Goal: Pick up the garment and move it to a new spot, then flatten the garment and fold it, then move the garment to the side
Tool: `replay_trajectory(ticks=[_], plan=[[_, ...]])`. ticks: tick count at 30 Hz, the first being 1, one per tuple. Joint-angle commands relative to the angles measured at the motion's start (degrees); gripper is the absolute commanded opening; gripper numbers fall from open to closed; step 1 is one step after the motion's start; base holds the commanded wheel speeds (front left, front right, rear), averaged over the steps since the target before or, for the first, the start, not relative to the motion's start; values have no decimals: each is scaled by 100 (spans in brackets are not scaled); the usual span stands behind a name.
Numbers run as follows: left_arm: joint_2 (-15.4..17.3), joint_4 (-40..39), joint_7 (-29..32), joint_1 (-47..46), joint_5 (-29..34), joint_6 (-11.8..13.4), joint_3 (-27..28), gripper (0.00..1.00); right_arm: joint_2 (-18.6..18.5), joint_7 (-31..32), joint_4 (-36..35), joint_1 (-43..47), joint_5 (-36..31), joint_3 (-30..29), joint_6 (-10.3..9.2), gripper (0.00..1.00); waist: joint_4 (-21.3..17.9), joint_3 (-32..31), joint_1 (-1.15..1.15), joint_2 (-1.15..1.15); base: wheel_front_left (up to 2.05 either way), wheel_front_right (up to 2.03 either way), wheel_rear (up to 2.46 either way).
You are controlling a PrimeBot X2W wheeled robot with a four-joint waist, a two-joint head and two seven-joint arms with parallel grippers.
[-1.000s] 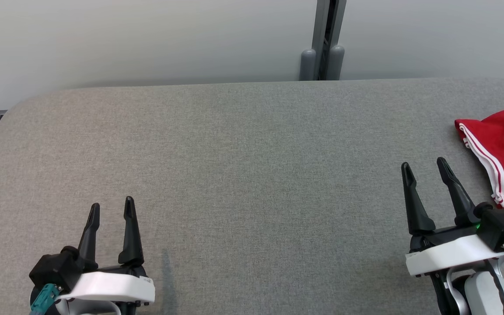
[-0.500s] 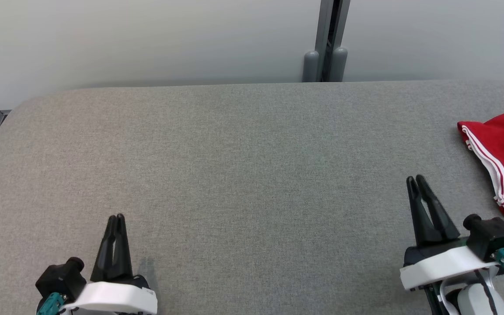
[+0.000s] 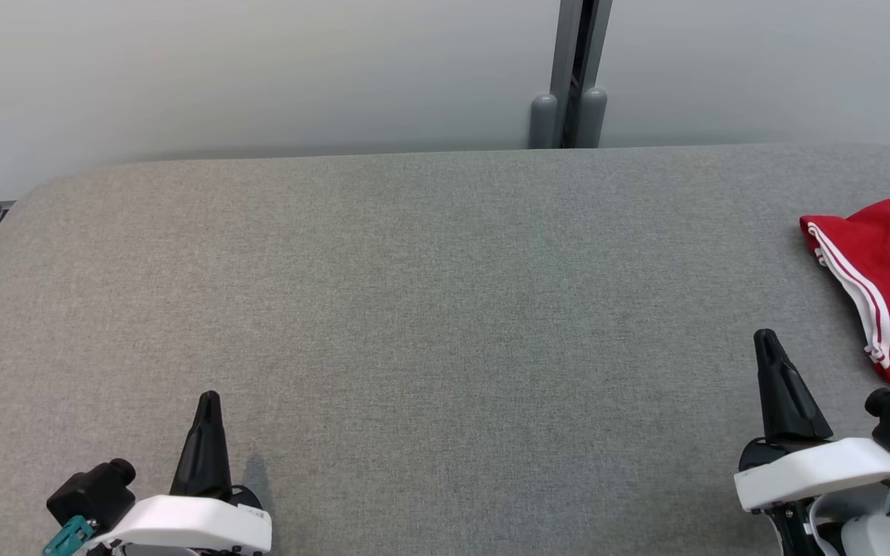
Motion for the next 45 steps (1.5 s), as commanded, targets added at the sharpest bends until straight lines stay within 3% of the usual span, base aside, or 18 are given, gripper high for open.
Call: replay_trajectory(ticks=[1, 45], plan=[[31, -55, 56, -206, -280, -63, 20, 0, -31, 98, -125, -53, 335, -94, 0, 0, -8, -7, 0, 0, 0, 0, 0], [60, 164, 777, -612, -3157, -512, 53, 0, 2, 1109, -246, 246, 3658, -917, 0, 0, -163, -143, 0, 0, 0, 0, 0]])
